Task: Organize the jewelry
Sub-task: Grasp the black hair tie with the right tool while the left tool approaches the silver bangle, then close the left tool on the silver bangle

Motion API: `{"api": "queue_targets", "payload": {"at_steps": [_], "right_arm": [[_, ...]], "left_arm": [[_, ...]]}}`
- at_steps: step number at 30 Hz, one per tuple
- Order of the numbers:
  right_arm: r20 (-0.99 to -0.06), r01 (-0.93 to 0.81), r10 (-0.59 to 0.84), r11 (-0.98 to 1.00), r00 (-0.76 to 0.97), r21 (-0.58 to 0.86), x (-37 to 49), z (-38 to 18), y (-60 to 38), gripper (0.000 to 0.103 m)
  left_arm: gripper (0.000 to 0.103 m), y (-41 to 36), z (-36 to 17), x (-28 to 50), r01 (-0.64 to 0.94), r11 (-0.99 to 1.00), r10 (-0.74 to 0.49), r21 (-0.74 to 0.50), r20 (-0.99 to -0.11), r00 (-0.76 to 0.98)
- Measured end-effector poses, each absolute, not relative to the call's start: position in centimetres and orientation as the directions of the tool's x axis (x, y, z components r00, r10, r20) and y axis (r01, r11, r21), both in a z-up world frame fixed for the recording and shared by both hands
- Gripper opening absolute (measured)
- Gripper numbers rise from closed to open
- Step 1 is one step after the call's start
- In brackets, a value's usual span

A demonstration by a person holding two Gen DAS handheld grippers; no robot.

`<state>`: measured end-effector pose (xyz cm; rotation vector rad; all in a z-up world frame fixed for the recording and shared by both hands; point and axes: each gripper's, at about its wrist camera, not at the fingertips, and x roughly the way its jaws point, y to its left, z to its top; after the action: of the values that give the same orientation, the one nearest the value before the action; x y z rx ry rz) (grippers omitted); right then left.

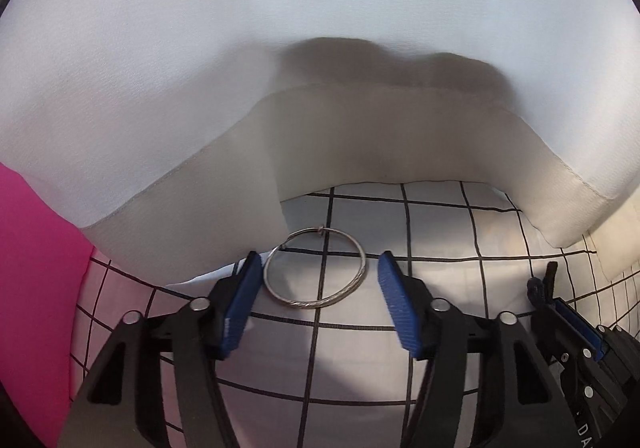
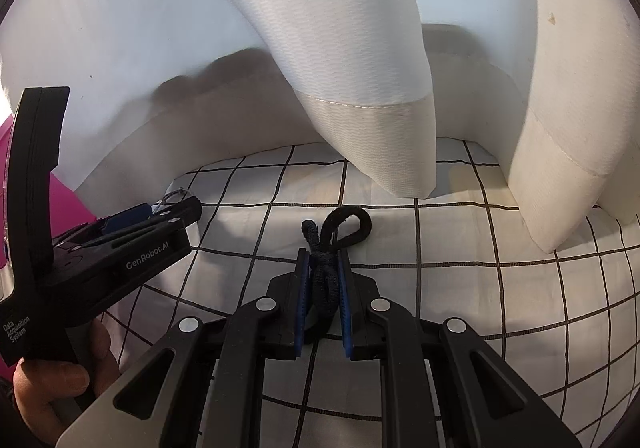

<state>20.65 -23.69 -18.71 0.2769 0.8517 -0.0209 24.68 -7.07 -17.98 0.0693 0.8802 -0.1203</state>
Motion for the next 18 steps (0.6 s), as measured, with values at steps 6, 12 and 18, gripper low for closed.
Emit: {"api": "queue_targets", "payload": {"at_steps": [6,12,18], "right_arm": [[-0.745,0.121,0.100,0.964,0.660,0.236,20.4,-19.0,-23.6,0.014],[-0.747,0.103,0.109,0.967,0.656,0.231,19.9,-18.9,-23.3,0.014],[-0.750,0.084,0.116,0.971,0.651,0.223,18.7,-18.9,-22.8,0.014]], "left_arm": [[0.051,-7.2,-18.0,22.8,0.124,0.992,-0.076,0.005,-0.763,0.642],[0.051,-6.9,-18.6,20.9,0.127,0.992,-0.073,0.010,-0.769,0.635],[0.051,-7.0,-18.9,17.6,0.127,0.992,-0.073,0.011,-0.770,0.634]]}}
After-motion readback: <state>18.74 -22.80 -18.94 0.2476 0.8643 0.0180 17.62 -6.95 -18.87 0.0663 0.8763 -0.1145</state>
